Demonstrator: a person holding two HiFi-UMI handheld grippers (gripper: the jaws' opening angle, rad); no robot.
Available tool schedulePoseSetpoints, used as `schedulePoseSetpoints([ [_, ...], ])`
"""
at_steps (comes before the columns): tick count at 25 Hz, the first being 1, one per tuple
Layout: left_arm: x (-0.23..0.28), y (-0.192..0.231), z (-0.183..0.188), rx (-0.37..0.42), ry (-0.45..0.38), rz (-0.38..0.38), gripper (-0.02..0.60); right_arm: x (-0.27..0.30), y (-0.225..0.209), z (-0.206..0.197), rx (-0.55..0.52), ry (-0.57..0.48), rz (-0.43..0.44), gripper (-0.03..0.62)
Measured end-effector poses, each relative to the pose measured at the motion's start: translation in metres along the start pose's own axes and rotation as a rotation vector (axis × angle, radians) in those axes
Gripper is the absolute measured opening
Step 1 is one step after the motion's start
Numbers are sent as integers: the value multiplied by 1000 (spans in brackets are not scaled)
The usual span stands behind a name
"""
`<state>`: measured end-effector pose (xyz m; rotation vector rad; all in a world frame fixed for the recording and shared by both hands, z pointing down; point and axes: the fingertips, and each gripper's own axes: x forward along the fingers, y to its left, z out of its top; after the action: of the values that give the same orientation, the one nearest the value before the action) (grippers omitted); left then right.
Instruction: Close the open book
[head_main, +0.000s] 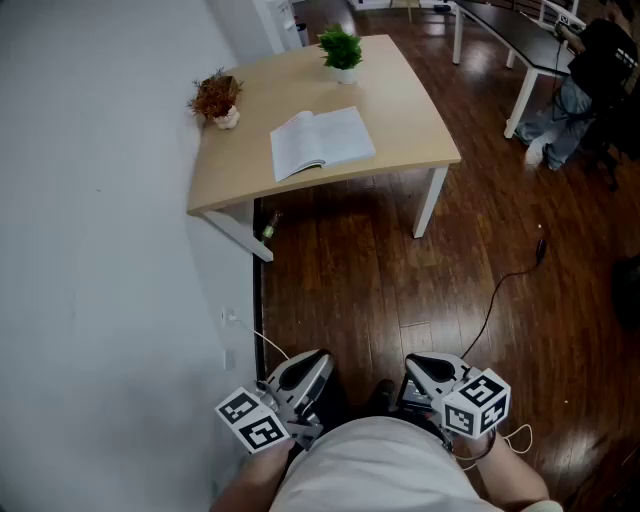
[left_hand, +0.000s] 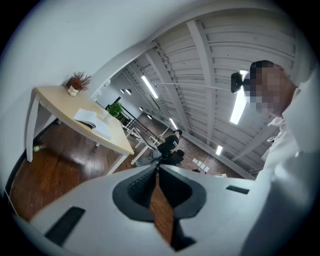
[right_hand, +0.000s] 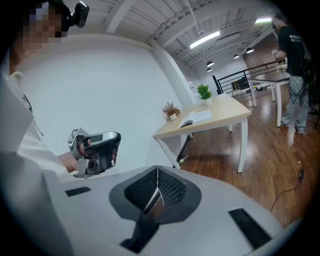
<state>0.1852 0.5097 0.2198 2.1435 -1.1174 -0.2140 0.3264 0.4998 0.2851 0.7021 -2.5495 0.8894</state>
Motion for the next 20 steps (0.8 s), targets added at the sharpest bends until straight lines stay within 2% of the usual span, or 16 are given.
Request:
schedulePoseSetpoints([
  [8, 5, 10, 11, 5, -6, 4, -3, 11, -15, 12, -18, 4, -49, 2],
  [13, 1, 19, 17, 17, -16, 29, -3, 20, -20, 19, -67, 11, -67, 2],
  [20, -2, 61, 45, 34, -18, 27, -3, 63, -20, 46, -104, 12, -81, 2],
])
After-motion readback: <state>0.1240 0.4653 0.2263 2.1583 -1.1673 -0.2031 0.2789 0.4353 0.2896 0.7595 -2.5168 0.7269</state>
